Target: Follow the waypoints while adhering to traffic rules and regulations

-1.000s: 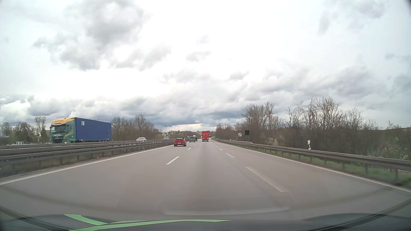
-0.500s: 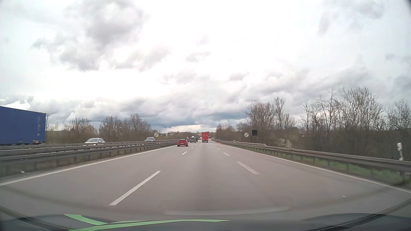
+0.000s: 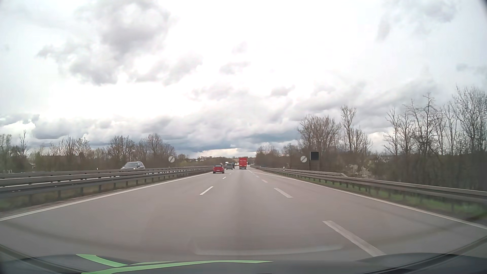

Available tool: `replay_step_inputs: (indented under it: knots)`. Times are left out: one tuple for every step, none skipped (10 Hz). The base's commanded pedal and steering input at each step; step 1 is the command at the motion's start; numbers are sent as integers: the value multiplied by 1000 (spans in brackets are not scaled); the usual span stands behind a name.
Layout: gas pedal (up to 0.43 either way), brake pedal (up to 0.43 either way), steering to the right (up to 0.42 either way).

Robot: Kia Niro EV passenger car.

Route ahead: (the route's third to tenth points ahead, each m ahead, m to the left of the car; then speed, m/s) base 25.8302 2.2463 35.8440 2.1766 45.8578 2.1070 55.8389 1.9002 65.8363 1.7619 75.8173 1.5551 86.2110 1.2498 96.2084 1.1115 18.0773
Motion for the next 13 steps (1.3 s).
replay_step_inputs:
  knots:
    - [469,0,-3]
    - [469,0,-2]
    - [469,0,-3]
    - [469,0,-3]
    - [469,0,-3]
    - [480,0,-4]
    - [480,0,-4]
    - [488,0,-5]
    - [500,0,-5]
    - [500,0,-5]
    - [500,0,-5]
    - [512,0,-5]
    - [512,0,-5]
